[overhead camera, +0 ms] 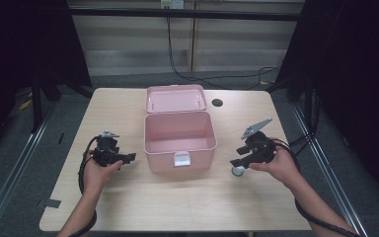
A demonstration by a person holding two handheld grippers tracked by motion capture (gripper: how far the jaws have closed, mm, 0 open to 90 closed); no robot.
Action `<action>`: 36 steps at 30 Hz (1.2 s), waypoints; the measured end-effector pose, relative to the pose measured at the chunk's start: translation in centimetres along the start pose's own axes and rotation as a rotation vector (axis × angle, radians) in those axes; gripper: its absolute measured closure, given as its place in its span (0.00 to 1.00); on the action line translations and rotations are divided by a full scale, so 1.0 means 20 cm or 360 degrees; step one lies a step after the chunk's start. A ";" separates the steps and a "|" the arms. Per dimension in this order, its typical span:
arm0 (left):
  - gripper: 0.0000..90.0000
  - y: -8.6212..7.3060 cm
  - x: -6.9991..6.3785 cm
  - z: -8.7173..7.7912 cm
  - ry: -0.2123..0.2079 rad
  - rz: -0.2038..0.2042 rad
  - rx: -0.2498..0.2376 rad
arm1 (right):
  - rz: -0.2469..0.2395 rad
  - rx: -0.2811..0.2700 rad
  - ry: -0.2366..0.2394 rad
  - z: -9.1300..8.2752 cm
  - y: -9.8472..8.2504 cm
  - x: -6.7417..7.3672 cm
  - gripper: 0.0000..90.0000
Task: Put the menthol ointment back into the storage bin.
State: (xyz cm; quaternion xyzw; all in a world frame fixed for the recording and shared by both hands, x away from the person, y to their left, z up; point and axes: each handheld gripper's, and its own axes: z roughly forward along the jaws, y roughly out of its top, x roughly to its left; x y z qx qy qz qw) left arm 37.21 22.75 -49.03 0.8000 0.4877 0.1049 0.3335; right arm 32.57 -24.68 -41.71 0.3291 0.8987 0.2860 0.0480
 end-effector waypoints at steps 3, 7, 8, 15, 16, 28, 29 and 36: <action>0.24 -0.02 0.00 0.01 0.0034 0.0054 0.0014 | -0.0006 0.0023 -0.0009 0.01 0.00 0.00 0.47; 0.22 -0.04 0.00 0.02 0.0044 0.0090 -0.0025 | -0.0019 0.0054 -0.0021 0.02 -0.01 0.00 0.47; 0.21 -0.04 -0.01 0.03 0.0054 0.0104 -0.0032 | -0.0021 0.0057 -0.0025 0.02 -0.02 0.00 0.47; 0.16 -0.08 -0.03 0.05 0.0100 0.0238 -0.0093 | -0.0027 0.0072 -0.0039 0.03 -0.03 0.00 0.46; 0.16 -0.08 -0.03 0.05 0.0093 0.0245 -0.0101 | -0.0030 0.0075 -0.0045 0.03 -0.03 0.00 0.45; 0.12 -0.10 -0.04 0.06 0.0105 0.0223 -0.0156 | -0.0033 0.0142 -0.0067 0.03 -0.04 -0.02 0.44; 0.12 -0.10 -0.04 0.06 0.0103 0.0222 -0.0154 | -0.0039 0.0150 -0.0070 0.03 -0.04 -0.03 0.44; 0.12 -0.10 -0.04 0.06 0.0104 0.0222 -0.0154 | -0.0033 0.0210 -0.0082 0.05 -0.03 -0.03 0.44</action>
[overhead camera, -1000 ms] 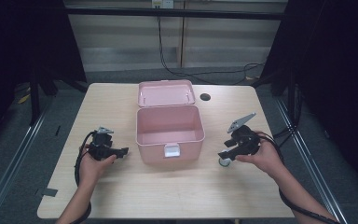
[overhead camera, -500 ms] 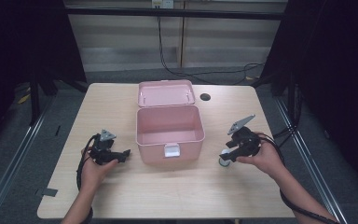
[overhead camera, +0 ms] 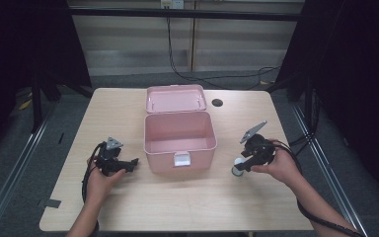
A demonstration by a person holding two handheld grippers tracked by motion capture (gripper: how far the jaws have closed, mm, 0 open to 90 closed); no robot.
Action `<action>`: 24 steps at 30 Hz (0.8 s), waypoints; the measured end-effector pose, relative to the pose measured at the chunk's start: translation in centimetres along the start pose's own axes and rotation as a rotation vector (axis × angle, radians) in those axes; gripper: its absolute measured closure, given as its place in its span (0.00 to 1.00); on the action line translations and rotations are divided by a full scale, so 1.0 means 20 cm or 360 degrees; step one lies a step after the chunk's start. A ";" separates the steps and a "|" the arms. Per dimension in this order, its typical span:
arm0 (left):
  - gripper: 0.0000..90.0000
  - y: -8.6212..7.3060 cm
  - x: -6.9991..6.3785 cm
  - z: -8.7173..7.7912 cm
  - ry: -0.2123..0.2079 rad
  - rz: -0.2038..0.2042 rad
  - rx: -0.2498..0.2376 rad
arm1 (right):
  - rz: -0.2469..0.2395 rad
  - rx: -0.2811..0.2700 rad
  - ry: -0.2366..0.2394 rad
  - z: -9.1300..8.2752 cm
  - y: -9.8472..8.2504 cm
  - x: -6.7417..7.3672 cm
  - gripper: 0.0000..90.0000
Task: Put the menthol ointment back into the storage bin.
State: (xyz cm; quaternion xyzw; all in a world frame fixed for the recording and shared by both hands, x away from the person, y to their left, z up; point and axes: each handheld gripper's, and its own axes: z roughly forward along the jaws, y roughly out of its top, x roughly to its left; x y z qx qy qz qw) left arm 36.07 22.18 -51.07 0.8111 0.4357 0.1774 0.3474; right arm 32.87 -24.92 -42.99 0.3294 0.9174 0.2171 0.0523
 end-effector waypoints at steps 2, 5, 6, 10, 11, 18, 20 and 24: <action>0.12 0.00 0.00 0.00 0.0000 -0.0001 -0.0001 | 0.0007 0.0018 -0.0002 0.01 0.00 0.00 0.43; 0.12 0.00 0.00 0.00 0.0000 -0.0001 -0.0001 | 0.0009 0.0036 0.0000 0.01 0.00 0.00 0.43; 0.12 0.00 0.00 0.00 0.0000 -0.0002 -0.0001 | 0.0010 0.0041 0.0001 0.02 0.00 0.00 0.43; 0.12 0.00 0.00 0.00 0.0000 -0.0001 -0.0001 | 0.0003 0.0068 -0.0002 0.03 0.00 0.00 0.44; 0.12 0.00 0.00 0.00 0.0000 -0.0001 -0.0001 | 0.0009 0.0073 0.0000 0.03 0.01 0.00 0.44; 0.12 0.00 0.00 0.00 0.0000 -0.0002 -0.0001 | -0.0014 0.0116 -0.0004 0.05 0.01 0.00 0.46; 0.12 0.00 0.00 0.00 0.0000 -0.0001 -0.0001 | -0.0030 0.0133 -0.0005 0.06 0.01 0.00 0.46; 0.12 0.00 0.00 0.00 0.0000 -0.0002 -0.0001 | -0.0043 0.0171 0.0002 0.08 0.02 0.00 0.49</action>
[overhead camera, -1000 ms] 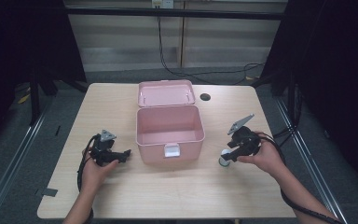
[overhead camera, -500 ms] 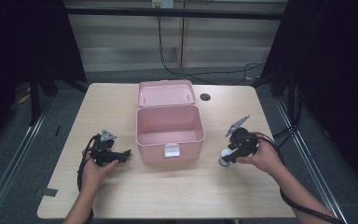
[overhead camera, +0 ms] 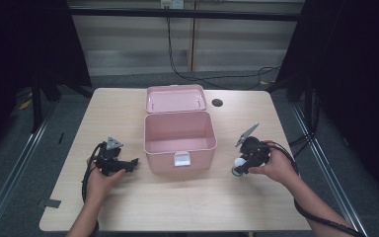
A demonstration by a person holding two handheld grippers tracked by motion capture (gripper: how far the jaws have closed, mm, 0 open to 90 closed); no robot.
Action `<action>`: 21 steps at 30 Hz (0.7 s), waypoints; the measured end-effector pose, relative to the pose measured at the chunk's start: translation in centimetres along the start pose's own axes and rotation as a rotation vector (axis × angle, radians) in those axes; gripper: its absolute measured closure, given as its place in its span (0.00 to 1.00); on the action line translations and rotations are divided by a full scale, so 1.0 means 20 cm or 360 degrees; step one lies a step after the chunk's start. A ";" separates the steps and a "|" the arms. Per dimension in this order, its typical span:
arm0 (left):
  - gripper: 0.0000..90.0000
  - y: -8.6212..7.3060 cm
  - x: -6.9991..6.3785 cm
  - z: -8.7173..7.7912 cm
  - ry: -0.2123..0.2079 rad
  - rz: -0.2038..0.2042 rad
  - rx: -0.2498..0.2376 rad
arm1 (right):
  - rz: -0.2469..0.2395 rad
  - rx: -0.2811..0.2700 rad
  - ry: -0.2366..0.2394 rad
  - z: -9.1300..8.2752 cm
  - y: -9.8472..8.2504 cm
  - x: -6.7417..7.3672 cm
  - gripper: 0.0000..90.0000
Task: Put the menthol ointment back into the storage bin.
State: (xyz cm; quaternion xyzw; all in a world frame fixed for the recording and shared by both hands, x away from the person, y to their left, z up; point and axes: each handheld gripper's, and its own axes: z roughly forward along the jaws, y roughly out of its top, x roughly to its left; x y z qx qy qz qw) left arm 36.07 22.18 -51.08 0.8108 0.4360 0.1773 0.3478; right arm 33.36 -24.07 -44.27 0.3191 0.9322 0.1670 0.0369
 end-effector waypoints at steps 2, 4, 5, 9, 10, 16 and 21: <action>0.12 0.00 0.00 0.00 0.0000 0.0000 0.0000 | 0.0000 0.0007 0.0003 0.00 0.00 0.00 0.49; 0.12 0.00 0.00 0.00 0.0000 0.0000 0.0000 | -0.0001 0.0017 0.0002 0.01 0.01 0.00 0.51; 0.12 0.00 0.00 0.00 0.0000 0.0000 0.0000 | -0.0003 0.0019 0.0003 0.01 0.01 0.00 0.51; 0.12 0.00 0.00 0.00 0.0000 0.0000 0.0000 | 0.0007 0.0040 0.0006 0.02 0.00 0.00 0.54; 0.12 0.00 0.00 0.00 0.0000 0.0000 0.0000 | -0.0004 0.0039 0.0011 0.02 0.00 0.00 0.55; 0.12 0.00 0.00 0.00 0.0000 0.0000 0.0000 | 0.0000 0.0054 -0.0003 0.02 0.01 0.00 0.56; 0.12 0.00 0.00 0.00 -0.0001 0.0000 0.0001 | -0.0009 0.0079 -0.0013 0.01 0.02 -0.01 0.57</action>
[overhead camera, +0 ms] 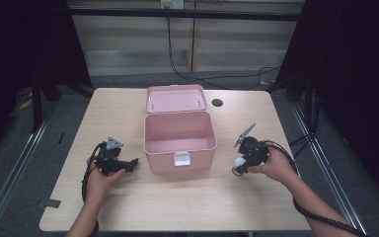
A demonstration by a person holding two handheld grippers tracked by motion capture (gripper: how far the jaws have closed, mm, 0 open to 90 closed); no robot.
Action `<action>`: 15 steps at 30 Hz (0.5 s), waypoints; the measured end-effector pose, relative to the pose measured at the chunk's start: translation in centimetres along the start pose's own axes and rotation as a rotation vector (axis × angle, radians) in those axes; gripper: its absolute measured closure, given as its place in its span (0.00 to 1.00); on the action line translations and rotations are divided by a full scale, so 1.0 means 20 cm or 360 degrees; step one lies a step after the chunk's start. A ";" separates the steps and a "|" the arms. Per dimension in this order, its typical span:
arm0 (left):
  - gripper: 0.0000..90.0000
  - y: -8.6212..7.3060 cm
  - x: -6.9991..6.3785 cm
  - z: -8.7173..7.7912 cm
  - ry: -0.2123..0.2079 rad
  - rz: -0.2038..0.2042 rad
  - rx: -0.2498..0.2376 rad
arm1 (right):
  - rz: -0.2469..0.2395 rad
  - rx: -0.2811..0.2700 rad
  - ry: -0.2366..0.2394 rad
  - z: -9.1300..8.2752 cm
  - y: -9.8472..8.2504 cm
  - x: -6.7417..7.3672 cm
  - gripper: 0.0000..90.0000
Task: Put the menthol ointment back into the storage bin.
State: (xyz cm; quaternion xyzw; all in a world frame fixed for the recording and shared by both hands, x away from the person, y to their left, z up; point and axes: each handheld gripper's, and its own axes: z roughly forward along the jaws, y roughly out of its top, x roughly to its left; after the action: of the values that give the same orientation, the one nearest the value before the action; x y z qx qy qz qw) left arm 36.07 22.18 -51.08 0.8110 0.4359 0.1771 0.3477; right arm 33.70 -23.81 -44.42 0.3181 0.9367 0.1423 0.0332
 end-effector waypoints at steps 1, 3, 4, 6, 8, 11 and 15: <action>0.12 0.00 0.00 0.00 0.0000 0.0000 0.0000 | 0.0005 0.0004 0.0004 0.00 0.00 0.00 0.57; 0.12 0.00 0.00 0.00 0.0000 0.0000 0.0000 | 0.0021 -0.0014 0.0016 -0.02 0.00 0.00 0.57; 0.12 0.00 0.00 0.00 0.0000 0.0000 0.0000 | 0.0021 -0.0021 0.0022 -0.02 0.01 -0.01 0.57; 0.12 0.00 0.00 0.00 0.0000 0.0000 0.0000 | 0.0022 -0.0034 0.0026 -0.04 0.01 -0.01 0.57; 0.12 0.00 0.00 0.00 0.0000 0.0000 0.0000 | 0.0020 -0.0016 0.0029 -0.05 0.02 -0.01 0.57; 0.12 0.00 0.00 0.00 0.0000 -0.0001 -0.0001 | 0.0026 0.0009 0.0024 -0.08 0.03 -0.02 0.57; 0.12 0.00 0.00 0.00 0.0000 0.0000 0.0000 | 0.0013 0.0014 0.0032 -0.11 0.06 -0.02 0.57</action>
State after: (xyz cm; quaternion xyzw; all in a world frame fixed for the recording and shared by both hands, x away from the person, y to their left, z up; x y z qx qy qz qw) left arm 36.07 22.18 -51.07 0.8109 0.4360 0.1772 0.3477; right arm 34.29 -23.71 -42.01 0.3207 0.9363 0.1416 0.0218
